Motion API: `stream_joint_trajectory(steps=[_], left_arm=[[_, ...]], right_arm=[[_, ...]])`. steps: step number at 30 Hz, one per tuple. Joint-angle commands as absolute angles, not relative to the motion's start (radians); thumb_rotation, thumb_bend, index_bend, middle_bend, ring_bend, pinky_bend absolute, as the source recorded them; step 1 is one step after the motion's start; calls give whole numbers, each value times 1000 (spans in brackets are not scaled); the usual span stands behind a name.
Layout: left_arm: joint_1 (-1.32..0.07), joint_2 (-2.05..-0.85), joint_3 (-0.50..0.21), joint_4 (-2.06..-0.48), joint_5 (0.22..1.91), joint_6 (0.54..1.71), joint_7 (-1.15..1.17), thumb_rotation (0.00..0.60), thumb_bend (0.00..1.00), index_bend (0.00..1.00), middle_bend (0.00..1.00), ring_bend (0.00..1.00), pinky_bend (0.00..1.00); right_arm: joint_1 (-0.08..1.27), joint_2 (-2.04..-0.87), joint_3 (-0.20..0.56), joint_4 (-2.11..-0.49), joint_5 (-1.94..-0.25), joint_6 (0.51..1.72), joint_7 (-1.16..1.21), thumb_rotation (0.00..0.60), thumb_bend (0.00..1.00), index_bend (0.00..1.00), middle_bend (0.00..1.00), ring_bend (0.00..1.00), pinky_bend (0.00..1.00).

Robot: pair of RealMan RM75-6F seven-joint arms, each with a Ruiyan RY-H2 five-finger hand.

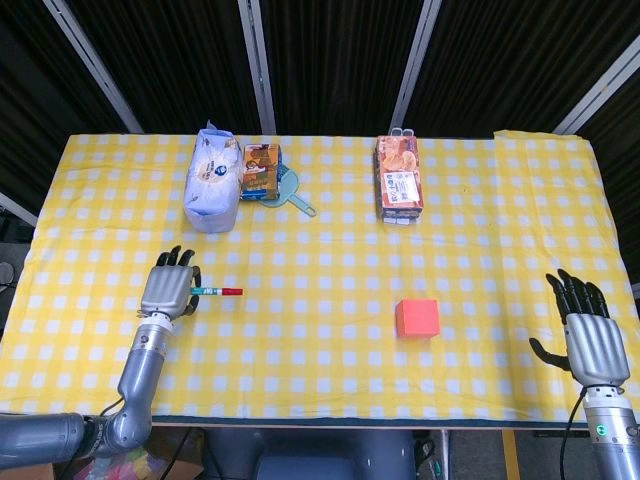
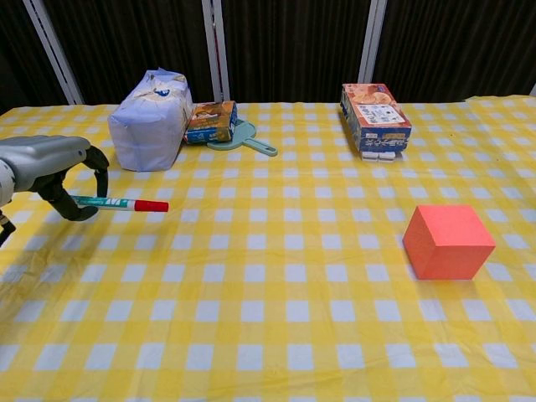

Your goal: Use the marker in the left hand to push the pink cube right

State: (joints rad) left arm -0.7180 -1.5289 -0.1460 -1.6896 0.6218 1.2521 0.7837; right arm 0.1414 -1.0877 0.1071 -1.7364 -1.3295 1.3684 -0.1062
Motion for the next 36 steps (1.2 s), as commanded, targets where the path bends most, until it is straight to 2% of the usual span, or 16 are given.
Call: stream_joint_trajectory(steps=[1, 4, 7, 11, 15, 17, 23, 31, 36], left_arm=[[-695, -1521, -128, -1639, 645, 1223, 738, 600, 515, 534, 109, 0, 104], [-690, -1521, -126, -1609, 659, 1197, 710, 600, 478, 519, 108, 0, 103], [-685, -1521, -126, -1594, 669, 1180, 688, 600, 397, 466, 78, 0, 92], [-676, -1506, -119, -1601, 670, 1172, 682, 600, 282, 355, 32, 0, 70], [-657, -1476, -111, -1631, 697, 1178, 657, 600, 207, 174, 3, 0, 48], [-646, -1458, -111, -1649, 710, 1183, 636, 600, 203, 134, 0, 0, 47], [-572, -1382, -91, -1725, 828, 1263, 538, 600, 202, 128, 0, 0, 47], [-414, -1241, 35, -1781, 1079, 1452, 444, 600, 201, 101, 0, 0, 47], [-326, -1183, 81, -1756, 1189, 1545, 347, 600, 164, 3, 0, 0, 18]], right_arm=[[141, -1088, 107, -1737, -1329, 1368, -106, 600, 303, 0, 0, 0, 0], [142, -1088, 107, -1736, -1330, 1369, -108, 600, 303, 0, 0, 0, 0], [141, -1089, 107, -1735, -1329, 1369, -109, 600, 303, 0, 0, 0, 0], [141, -1087, 107, -1737, -1326, 1366, -109, 600, 303, 0, 0, 0, 0], [141, -1086, 107, -1737, -1327, 1366, -111, 600, 303, 0, 0, 0, 0], [141, -1086, 106, -1737, -1328, 1367, -111, 600, 303, 0, 0, 0, 0], [140, -1089, 106, -1733, -1333, 1373, -115, 600, 303, 0, 0, 0, 0], [140, -1097, 107, -1724, -1343, 1386, -134, 600, 303, 0, 0, 0, 0], [139, -1106, 106, -1716, -1361, 1404, -154, 600, 303, 0, 0, 0, 0]])
